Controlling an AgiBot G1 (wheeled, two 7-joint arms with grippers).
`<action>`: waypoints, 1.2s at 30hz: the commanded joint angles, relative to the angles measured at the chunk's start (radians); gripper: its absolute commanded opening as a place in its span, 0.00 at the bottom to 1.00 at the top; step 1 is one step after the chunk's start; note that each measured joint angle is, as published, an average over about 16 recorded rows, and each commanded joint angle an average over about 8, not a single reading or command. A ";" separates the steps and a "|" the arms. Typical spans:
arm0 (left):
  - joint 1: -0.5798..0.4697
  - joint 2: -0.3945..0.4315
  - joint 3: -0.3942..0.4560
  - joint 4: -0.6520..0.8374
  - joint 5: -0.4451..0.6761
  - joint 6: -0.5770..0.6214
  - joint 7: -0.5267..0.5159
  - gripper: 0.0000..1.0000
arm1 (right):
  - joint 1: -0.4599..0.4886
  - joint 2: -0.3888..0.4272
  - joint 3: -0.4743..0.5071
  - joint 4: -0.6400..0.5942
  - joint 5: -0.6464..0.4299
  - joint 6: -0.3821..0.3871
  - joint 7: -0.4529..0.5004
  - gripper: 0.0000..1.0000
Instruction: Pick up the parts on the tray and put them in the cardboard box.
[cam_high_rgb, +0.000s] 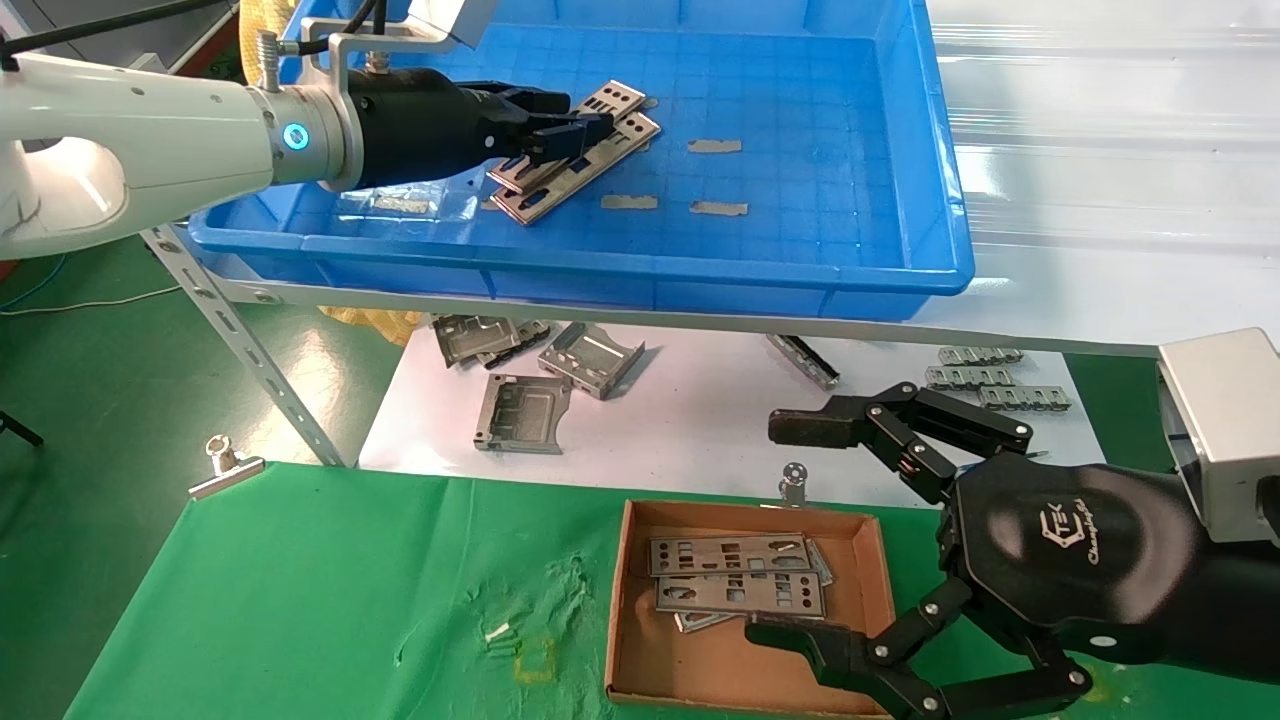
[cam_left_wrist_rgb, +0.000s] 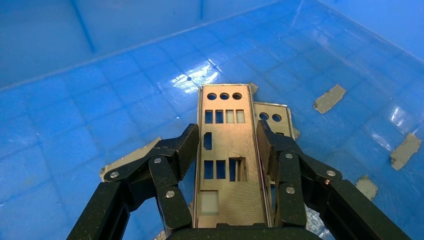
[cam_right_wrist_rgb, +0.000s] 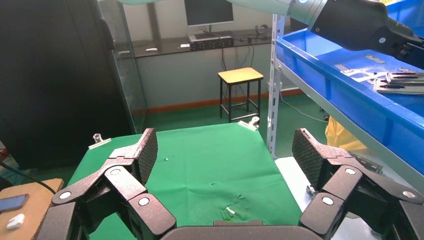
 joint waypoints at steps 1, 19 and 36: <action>-0.001 -0.001 0.000 -0.002 -0.003 -0.005 -0.001 0.00 | 0.000 0.000 0.000 0.000 0.000 0.000 0.000 1.00; -0.075 -0.063 -0.042 -0.018 -0.083 0.227 0.140 0.00 | 0.000 0.000 0.000 0.000 0.000 0.000 0.000 1.00; 0.034 -0.193 0.024 -0.227 -0.168 0.688 0.253 0.00 | 0.000 0.000 0.000 0.000 0.000 0.000 0.000 1.00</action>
